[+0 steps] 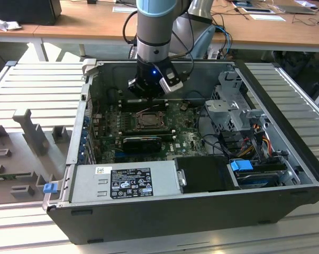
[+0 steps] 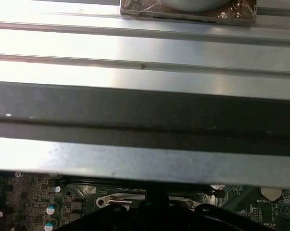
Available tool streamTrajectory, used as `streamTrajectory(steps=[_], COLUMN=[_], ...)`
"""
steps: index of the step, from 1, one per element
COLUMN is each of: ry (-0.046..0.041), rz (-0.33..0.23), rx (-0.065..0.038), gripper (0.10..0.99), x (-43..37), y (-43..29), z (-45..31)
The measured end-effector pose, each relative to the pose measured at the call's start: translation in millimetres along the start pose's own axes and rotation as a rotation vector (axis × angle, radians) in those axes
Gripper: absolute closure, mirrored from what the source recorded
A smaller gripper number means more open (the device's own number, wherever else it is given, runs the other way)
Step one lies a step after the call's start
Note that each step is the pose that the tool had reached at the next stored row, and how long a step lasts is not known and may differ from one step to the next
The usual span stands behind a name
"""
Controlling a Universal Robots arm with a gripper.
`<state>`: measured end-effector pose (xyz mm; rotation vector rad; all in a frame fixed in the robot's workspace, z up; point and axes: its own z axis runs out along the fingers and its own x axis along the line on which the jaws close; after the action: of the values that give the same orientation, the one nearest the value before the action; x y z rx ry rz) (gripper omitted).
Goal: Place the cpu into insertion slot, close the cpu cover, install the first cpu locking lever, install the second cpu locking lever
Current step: 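Install the first cpu locking lever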
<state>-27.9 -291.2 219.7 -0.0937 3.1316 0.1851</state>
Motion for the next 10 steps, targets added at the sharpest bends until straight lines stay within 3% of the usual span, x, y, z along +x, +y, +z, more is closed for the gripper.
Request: streamTrajectory(steps=[10], ry=[-0.0001], rz=[0.0], rx=[-0.001], gripper=[0.98], x=[-9.2], y=[-0.1], z=[4.1])
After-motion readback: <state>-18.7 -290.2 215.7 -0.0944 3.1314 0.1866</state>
